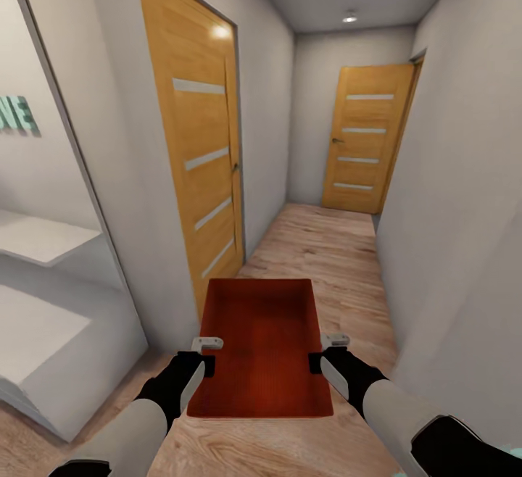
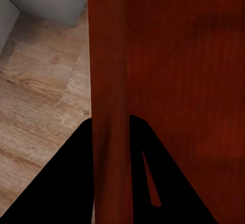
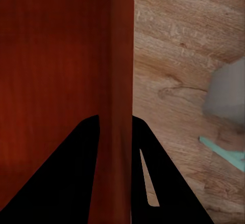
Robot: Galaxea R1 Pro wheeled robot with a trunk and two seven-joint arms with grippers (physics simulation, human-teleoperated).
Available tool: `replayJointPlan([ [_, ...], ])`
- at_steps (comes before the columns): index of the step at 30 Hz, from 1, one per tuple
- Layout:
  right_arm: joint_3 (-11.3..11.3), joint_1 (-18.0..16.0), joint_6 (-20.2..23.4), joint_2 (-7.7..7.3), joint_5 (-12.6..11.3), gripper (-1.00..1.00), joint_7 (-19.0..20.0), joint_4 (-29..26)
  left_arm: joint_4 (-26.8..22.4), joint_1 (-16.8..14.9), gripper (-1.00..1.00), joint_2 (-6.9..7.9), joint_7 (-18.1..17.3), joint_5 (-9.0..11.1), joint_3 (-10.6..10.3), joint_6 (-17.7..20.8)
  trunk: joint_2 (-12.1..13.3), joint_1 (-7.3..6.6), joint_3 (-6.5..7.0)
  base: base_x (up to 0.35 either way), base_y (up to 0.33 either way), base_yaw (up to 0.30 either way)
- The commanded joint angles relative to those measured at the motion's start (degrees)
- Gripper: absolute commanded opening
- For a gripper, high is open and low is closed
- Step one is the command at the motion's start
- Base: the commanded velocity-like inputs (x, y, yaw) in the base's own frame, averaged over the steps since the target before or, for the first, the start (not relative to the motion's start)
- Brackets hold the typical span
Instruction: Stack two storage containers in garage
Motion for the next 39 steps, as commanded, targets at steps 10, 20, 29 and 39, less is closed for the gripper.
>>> replayJointPlan([
  [10,2.11,-0.08,0.1,-0.05,-1.18,-1.0,-0.44,-1.29,2.31,-0.01,-1.0,0.68,0.44,-0.72,-0.63,2.88,-0.13,0.07,-0.13,0.322,0.0,0.0],
  [20,2.1,-0.08,0.1,-0.02,-1.15,-1.0,-0.52,-1.29,2.31,-0.01,-1.0,0.68,0.44,-0.72,-0.63,2.88,-0.13,0.07,-0.13,0.322,0.0,-0.167],
  [29,2.09,-0.08,0.1,-0.04,-1.17,-1.0,-0.52,-1.29,2.31,-0.01,-1.0,0.68,0.44,-0.72,-0.63,2.87,-0.13,0.07,-0.13,0.322,0.0,-0.233],
  [39,2.09,-0.08,0.1,-0.05,-1.14,-1.0,-0.49,-1.29,1.73,-0.01,-1.0,0.68,0.32,-0.72,-0.62,2.8,-0.13,0.07,-0.13,0.189,0.0,-0.012],
])
